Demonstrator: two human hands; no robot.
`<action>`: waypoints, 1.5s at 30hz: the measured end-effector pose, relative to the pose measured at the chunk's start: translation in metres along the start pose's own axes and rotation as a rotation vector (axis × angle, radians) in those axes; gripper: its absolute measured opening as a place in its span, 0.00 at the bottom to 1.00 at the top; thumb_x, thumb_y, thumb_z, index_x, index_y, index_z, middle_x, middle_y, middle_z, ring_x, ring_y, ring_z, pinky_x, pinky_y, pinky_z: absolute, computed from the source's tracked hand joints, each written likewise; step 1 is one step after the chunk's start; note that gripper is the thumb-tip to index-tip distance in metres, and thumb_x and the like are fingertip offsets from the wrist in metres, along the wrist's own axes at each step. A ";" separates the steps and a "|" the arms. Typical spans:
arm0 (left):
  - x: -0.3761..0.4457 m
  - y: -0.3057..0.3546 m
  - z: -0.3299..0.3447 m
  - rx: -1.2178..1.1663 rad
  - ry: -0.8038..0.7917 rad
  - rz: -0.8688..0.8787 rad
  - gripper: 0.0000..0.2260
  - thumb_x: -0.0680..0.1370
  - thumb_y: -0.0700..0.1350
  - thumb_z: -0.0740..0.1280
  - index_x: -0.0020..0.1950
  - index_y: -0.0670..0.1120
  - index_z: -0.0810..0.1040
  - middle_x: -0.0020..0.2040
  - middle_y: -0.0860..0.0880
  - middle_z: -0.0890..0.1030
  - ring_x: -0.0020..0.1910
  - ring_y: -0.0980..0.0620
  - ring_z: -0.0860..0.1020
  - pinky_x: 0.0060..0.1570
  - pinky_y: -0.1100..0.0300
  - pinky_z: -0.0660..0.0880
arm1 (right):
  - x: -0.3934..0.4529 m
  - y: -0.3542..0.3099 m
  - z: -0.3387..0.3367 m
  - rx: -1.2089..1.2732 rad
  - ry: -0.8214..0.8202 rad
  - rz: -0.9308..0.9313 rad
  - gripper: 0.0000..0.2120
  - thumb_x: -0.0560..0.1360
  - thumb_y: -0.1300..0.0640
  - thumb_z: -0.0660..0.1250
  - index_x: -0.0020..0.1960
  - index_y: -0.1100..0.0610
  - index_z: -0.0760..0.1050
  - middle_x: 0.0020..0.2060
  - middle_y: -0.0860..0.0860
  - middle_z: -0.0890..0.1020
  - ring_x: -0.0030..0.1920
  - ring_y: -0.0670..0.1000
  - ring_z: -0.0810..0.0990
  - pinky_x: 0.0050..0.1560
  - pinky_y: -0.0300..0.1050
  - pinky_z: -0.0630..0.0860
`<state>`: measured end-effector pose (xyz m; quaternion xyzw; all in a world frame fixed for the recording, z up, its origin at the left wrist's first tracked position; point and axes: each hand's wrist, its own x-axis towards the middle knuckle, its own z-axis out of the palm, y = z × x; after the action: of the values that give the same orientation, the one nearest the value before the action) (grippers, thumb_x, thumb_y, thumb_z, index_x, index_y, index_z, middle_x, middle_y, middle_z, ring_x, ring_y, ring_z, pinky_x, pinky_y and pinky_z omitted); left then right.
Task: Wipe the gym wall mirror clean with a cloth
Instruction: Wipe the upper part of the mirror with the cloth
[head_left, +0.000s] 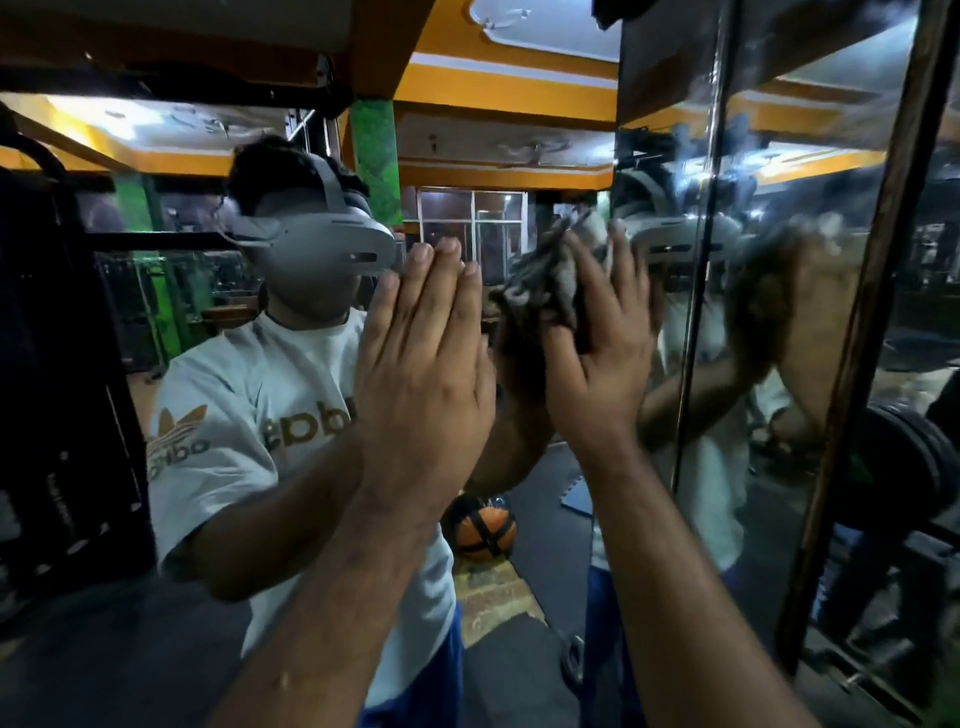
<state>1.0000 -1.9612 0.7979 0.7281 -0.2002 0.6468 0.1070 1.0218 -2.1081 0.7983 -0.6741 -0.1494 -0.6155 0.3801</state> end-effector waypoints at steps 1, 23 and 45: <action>0.000 -0.004 -0.004 0.013 0.011 -0.025 0.23 0.83 0.45 0.62 0.77 0.39 0.67 0.78 0.40 0.65 0.79 0.42 0.60 0.78 0.43 0.56 | -0.004 0.002 -0.001 -0.030 -0.042 -0.107 0.32 0.73 0.50 0.62 0.77 0.50 0.71 0.81 0.55 0.64 0.83 0.54 0.55 0.81 0.62 0.54; -0.016 -0.061 -0.045 0.112 -0.022 -0.091 0.25 0.84 0.47 0.60 0.79 0.38 0.62 0.81 0.39 0.57 0.81 0.41 0.53 0.79 0.42 0.51 | -0.024 -0.063 0.051 -0.140 0.050 -0.033 0.35 0.74 0.45 0.60 0.80 0.50 0.67 0.83 0.54 0.61 0.84 0.56 0.54 0.81 0.66 0.46; -0.052 -0.117 -0.089 0.176 -0.056 -0.077 0.26 0.85 0.48 0.54 0.82 0.40 0.56 0.82 0.41 0.55 0.82 0.41 0.52 0.79 0.42 0.50 | -0.044 -0.113 0.078 -0.101 0.073 0.157 0.33 0.75 0.50 0.60 0.81 0.47 0.66 0.83 0.52 0.59 0.84 0.53 0.53 0.80 0.69 0.48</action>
<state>0.9665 -1.8112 0.7713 0.7596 -0.1172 0.6367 0.0617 0.9928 -1.9669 0.7979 -0.6792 -0.0511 -0.6146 0.3979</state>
